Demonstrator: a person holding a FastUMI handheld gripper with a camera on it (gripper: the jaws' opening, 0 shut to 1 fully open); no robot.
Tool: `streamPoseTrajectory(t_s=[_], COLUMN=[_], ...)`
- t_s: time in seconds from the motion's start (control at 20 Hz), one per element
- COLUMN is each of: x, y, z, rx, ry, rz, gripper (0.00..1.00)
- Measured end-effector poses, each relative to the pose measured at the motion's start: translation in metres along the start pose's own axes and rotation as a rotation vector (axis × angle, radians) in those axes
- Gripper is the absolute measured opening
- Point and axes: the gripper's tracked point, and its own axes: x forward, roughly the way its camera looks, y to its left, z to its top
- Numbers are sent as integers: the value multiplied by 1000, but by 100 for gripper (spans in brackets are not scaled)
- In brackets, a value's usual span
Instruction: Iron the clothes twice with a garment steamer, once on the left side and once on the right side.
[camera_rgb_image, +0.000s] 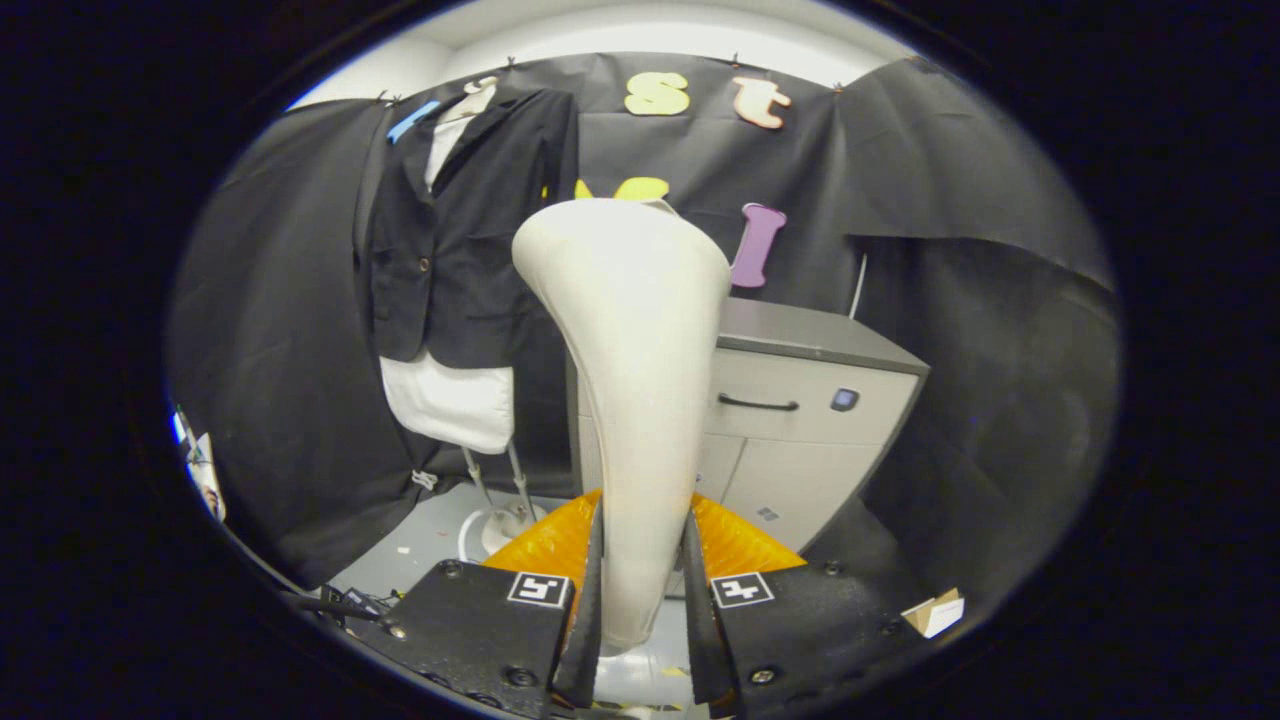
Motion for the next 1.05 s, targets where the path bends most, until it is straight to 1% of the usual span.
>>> streamPoseTrajectory(t_s=[0.2, 0.35, 0.55, 0.65, 0.8, 1.05], x=[-34, -48, -52, -55, -54, -50], y=[-52, -74, -84, -86, -90, -83], z=[-22, -35, -43, -40, -34, -31], rx=[31, 30, 23, 27, 39, 48], ry=[-3, -1, 21, 16, -5, 0], rz=[-23, -6, 27, 30, -5, -52], gripper=[38, 38, 38, 38, 38, 38])
